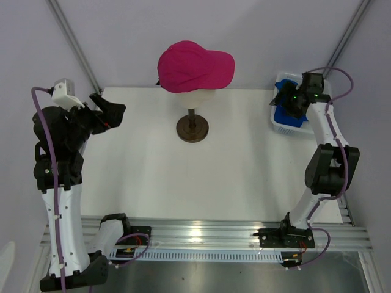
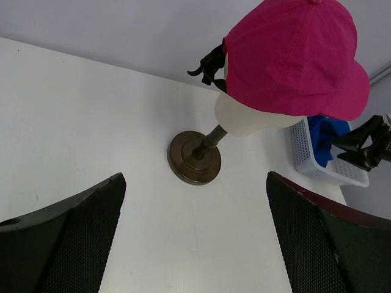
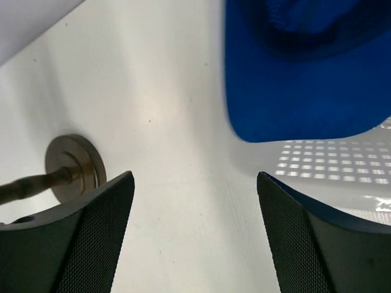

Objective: Stack the hats

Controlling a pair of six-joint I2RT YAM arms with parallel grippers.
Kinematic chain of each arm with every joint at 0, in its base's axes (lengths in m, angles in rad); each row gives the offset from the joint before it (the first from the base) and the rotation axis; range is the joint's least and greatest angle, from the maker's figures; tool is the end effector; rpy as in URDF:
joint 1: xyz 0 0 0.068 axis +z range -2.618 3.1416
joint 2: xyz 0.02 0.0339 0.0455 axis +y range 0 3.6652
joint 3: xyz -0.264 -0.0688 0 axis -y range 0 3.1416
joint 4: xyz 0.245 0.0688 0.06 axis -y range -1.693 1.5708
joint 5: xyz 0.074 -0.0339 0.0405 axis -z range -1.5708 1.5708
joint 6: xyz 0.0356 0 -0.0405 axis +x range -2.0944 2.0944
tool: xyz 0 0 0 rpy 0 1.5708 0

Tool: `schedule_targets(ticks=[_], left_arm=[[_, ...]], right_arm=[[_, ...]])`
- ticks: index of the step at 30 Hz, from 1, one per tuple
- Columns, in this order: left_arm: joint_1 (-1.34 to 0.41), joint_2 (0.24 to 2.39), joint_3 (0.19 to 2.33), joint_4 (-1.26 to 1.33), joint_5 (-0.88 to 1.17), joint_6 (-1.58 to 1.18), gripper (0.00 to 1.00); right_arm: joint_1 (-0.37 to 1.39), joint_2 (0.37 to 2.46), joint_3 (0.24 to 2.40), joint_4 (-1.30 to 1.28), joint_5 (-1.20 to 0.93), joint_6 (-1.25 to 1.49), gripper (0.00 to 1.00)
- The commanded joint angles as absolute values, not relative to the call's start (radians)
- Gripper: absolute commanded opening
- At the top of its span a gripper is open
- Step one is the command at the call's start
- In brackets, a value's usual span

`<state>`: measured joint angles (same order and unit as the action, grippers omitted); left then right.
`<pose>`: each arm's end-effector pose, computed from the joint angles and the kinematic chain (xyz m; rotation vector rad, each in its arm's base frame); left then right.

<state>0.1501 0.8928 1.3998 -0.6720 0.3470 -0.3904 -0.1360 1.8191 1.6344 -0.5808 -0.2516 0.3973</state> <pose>0.1457 0.0098 0.4729 -0.2144 1.7364 -0.4769 0.4123 -0.0475 0.3082 0.4953 2.2919 0.4235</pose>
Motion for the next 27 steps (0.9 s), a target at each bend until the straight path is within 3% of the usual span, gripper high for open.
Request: schedule_targets(ticks=[1, 11, 27], left_arm=[[0.150, 0.881, 1.397, -0.675, 0.354, -0.377, 1.00], [0.149, 0.880, 1.394, -0.683, 0.334, -0.362, 1.00], [0.150, 0.914, 1.393, -0.669, 0.318, -0.357, 0.99]], right_arm=[[-0.016, 1.704, 1.638, -0.575, -0.030, 0.305, 0.86], [0.114, 1.802, 1.700, -0.612, 0.362, 0.206, 0.82], [0.078, 1.940, 1.781, -0.465, 0.422, 0.275, 0.59]])
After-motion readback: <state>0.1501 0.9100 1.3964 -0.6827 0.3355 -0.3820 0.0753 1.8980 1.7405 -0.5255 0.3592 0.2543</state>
